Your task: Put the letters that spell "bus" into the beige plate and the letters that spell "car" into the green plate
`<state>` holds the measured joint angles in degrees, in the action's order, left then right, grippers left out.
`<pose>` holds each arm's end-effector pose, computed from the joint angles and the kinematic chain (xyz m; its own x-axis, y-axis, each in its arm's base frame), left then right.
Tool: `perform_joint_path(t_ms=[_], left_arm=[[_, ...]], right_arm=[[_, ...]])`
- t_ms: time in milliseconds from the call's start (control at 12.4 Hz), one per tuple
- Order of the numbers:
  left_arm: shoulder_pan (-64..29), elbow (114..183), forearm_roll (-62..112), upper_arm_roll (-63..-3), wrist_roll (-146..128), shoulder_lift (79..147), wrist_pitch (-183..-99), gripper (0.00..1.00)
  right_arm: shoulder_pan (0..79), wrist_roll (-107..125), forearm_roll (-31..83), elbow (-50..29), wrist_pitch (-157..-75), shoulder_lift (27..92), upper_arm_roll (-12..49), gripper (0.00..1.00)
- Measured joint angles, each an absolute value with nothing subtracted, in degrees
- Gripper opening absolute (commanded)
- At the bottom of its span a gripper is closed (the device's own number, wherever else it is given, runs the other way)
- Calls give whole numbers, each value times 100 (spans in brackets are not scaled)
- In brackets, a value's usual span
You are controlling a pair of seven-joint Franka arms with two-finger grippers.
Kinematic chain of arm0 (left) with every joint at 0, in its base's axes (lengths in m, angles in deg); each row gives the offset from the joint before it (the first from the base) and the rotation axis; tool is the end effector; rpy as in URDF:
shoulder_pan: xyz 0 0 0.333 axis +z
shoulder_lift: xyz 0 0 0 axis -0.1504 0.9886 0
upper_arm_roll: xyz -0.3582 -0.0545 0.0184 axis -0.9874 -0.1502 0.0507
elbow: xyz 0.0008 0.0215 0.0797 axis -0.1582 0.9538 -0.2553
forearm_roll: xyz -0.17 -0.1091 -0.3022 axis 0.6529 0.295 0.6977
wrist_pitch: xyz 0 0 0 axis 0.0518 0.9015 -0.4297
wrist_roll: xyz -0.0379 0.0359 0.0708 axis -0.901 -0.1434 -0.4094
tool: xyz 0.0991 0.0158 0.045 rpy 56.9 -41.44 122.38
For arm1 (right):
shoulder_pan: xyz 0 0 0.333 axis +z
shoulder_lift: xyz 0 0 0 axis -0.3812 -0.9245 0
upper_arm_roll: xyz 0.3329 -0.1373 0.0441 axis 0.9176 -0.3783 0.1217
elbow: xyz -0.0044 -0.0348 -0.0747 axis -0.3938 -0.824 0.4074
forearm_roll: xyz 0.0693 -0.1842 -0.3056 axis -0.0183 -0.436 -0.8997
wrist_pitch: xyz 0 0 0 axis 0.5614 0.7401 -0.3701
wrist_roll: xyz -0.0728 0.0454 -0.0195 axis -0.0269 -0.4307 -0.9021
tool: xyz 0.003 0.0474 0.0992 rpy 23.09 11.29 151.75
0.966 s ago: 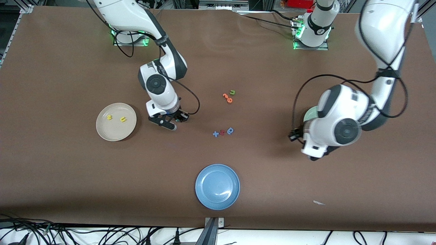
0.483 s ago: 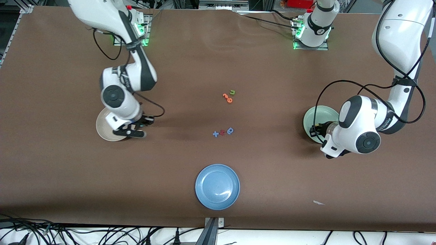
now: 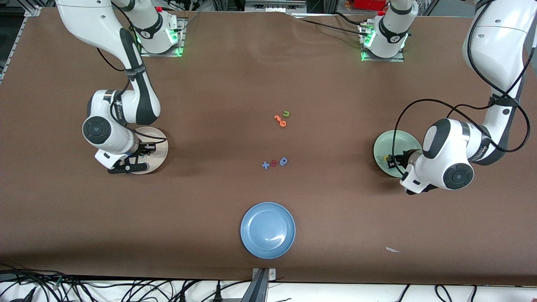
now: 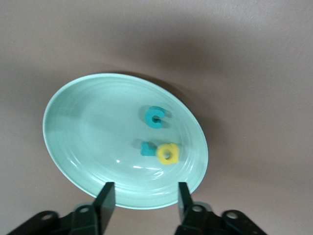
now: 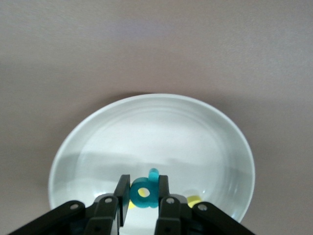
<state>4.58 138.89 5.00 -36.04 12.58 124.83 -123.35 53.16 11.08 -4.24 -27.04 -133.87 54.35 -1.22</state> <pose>0.6470 -0.0324 0.3014 0.8672 0.2944 -0.4016 0.2604 -0.9556 -0.1382 0.5888 0.0744 0.2780 0.9786 0.1552 -0.1350 0.1713 -0.9783 0.1168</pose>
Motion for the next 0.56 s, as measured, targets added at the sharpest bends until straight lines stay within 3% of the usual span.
perform_joint_path(t_ms=[81, 161, 564], left_arm=[[493, 13855, 500, -3605, 1135, 12404, -12339, 100], [541, 13821, 500, -3606, 975, 12275, -12340, 100], [676, 13716, 698, -3628, 529, 11346, -12335, 100]], right_arm=[[5295, 1150, -414, -2707, -13446, 5366, -122, 62], [5294, 1156, -397, -2707, -13480, 5307, -119, 100], [5299, 1157, -348, -2570, -12993, 5449, -95, 100]])
